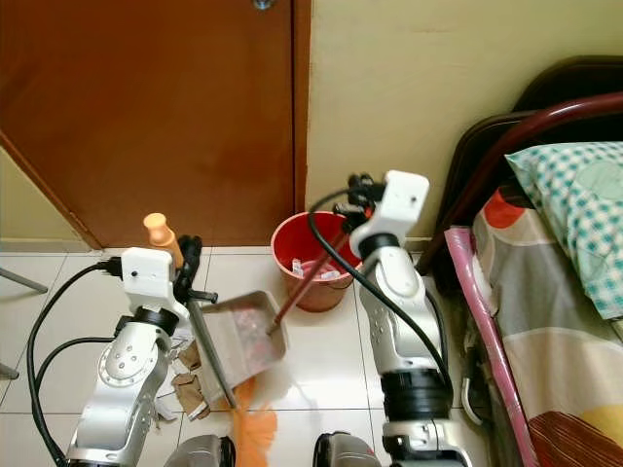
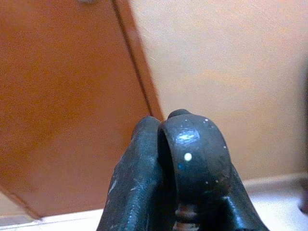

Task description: Sweep floor

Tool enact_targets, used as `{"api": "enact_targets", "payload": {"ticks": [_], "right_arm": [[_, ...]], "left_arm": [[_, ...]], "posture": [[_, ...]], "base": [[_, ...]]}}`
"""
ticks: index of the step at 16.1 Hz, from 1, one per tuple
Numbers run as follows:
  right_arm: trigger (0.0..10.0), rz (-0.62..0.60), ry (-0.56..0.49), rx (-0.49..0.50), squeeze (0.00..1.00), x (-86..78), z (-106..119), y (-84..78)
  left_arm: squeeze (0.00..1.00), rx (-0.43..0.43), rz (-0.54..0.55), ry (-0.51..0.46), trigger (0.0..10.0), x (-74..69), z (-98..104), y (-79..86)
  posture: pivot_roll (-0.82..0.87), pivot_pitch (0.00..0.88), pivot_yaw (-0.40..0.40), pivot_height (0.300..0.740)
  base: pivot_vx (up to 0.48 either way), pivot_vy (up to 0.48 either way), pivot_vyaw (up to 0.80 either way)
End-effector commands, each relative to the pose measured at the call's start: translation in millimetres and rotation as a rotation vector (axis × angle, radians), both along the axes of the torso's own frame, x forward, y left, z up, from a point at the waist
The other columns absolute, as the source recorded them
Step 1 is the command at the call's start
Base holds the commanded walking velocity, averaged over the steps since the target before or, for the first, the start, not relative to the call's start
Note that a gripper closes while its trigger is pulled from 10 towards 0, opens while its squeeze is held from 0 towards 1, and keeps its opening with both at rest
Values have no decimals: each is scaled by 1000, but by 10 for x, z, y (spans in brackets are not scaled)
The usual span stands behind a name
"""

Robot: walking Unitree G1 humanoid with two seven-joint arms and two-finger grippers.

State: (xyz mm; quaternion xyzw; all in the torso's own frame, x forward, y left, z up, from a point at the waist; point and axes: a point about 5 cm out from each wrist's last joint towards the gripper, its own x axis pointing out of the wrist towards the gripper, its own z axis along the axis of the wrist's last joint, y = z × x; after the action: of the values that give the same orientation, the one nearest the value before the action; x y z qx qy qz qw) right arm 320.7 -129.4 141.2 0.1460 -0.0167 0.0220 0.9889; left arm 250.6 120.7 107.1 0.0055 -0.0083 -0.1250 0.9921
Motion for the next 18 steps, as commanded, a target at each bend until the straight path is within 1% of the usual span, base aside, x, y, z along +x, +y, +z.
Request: {"api": "enact_targets", "payload": {"ticks": [1,3,4,5,7,9,10,12,14,15,16,18], "right_arm": [[10000,-36,4,1,0,0,3,-49],[10000,-62,20,-9,0,-2,-28,-94],[10000,-82,27,-19,0,-3,-46,-136],[10000,-103,33,-42,0,-4,-60,-173],[10000,-180,68,-68,0,-25,-127,-339],[10000,-265,72,-148,0,-62,-146,-547],[10000,-305,83,-168,0,-77,-170,-678],[10000,-339,91,-187,0,-83,-186,-792],[10000,-361,96,-213,0,-82,-200,-896],[10000,-363,106,-226,0,-99,-231,-937],[10000,-360,115,-231,0,-120,-260,-955],[10000,-355,129,-229,0,-149,-302,-971]], "left_arm": [[0,-37,-63,64,10000,-59,-58,-88],[0,-47,-101,97,10000,-108,-78,-131],[0,-40,-123,103,10000,-143,-85,-153],[0,-28,-122,99,10000,-158,-92,-153],[0,7,-123,88,10000,-202,-99,-152],[0,20,-113,87,10000,-199,-86,-130],[0,19,-117,99,10000,-200,-81,-124],[0,21,-123,104,10000,-197,-77,-127],[0,33,-113,82,10000,-167,-46,-119],[0,65,-60,33,10000,-97,-2,-50],[0,72,-12,-5,10000,-44,44,9],[0,72,47,-73,10000,40,150,89]], "posture": [[1,125,-36,740],[1,125,-36,740],[1,125,-36,740],[1,125,-36,740],[6,131,-35,740],[6,131,-35,740],[6,131,-35,740],[6,131,-35,740],[-3,125,-39,740],[0,115,-39,740],[0,113,-39,740],[-3,103,-42,740]], "base": [[0,0,0],[0,0,0],[0,0,0],[0,0,0],[0,0,0],[0,0,0],[0,0,0],[0,0,0],[0,0,0],[0,0,0],[0,0,0],[0,0,0]]}}
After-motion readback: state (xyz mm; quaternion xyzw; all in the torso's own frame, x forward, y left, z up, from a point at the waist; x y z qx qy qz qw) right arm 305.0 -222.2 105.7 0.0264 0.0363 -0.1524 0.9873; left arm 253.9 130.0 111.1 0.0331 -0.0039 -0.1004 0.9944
